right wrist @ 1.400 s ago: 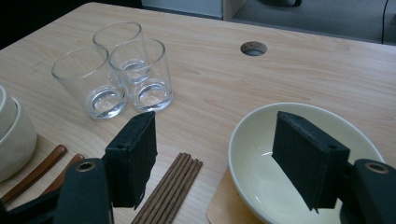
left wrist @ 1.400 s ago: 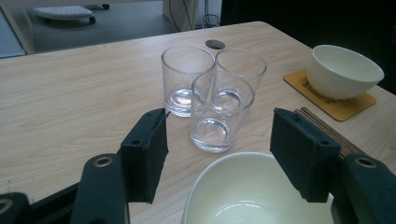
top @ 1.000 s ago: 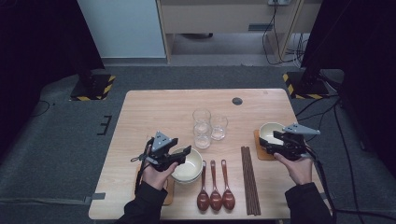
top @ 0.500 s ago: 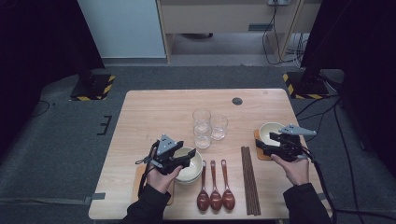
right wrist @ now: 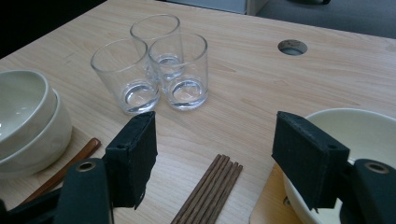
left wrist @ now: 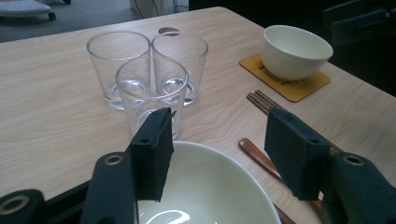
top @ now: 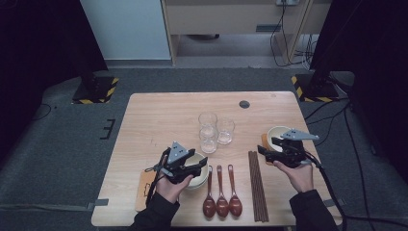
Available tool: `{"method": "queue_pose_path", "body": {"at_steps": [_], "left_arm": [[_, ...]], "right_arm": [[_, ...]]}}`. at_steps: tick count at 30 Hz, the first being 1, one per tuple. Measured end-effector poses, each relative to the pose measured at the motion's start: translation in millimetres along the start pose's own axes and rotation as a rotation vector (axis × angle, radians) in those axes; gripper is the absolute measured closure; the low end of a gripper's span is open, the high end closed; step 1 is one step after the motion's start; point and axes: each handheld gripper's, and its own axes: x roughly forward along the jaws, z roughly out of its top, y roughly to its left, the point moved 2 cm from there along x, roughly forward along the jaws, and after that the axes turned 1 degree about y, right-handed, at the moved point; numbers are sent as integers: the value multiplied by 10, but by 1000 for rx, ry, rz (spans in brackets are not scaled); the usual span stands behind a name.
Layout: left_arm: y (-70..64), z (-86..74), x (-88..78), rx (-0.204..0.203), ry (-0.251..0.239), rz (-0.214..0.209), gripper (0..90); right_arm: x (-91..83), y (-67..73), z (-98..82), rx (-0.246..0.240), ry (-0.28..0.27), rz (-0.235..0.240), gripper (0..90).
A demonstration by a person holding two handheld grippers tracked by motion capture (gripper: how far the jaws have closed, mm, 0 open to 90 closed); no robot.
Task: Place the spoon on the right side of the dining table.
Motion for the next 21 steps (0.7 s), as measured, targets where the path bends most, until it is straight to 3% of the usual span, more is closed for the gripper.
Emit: {"method": "queue_pose_path", "body": {"at_steps": [21], "left_arm": [[-211, -69, 62, 22, 26, -33, 415]], "right_arm": [[63, 74, -29, -5, 9, 25, 318]]}}
